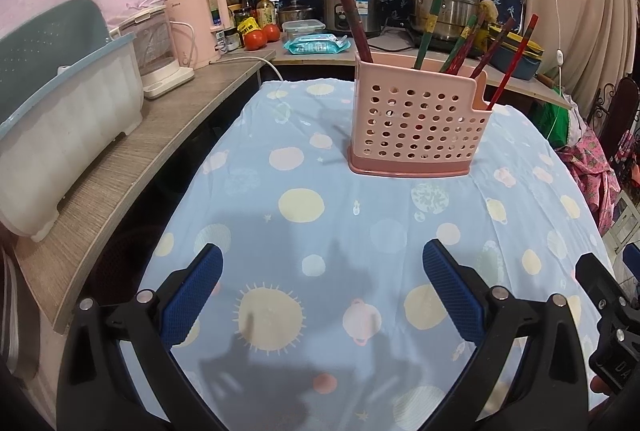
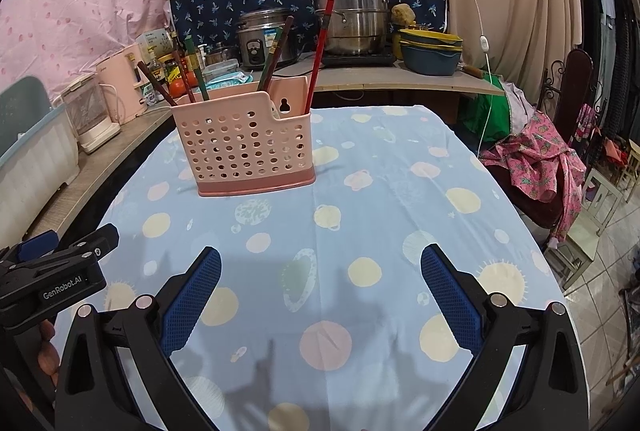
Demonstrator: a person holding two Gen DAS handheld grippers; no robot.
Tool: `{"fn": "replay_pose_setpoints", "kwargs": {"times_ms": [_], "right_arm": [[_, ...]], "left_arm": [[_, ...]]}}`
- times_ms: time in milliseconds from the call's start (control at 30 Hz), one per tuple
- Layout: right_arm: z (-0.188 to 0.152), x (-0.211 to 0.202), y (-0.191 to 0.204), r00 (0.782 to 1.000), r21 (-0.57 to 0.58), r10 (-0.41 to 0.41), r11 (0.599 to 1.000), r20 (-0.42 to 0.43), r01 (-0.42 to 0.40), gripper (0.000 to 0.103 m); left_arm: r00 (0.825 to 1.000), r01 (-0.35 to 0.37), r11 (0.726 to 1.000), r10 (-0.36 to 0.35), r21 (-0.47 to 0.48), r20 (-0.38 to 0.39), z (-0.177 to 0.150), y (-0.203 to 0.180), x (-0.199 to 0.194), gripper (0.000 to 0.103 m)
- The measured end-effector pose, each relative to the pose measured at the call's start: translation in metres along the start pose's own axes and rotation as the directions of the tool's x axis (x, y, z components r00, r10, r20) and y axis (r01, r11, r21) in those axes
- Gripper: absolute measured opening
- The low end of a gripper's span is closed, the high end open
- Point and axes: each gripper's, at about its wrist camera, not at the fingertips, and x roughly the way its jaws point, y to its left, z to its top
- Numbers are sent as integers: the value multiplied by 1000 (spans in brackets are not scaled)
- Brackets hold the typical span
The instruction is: Organize utensils
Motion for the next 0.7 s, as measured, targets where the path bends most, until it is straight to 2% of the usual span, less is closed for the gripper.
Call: {"fn": "replay_pose_setpoints", "kwargs": {"times_ms": [700], "right_arm": [[0, 2, 3, 1000, -4, 4, 1000, -2, -4, 97]], "left_arm": [[1000, -5, 1000, 5, -2, -5, 1, 3, 3, 96]]}}
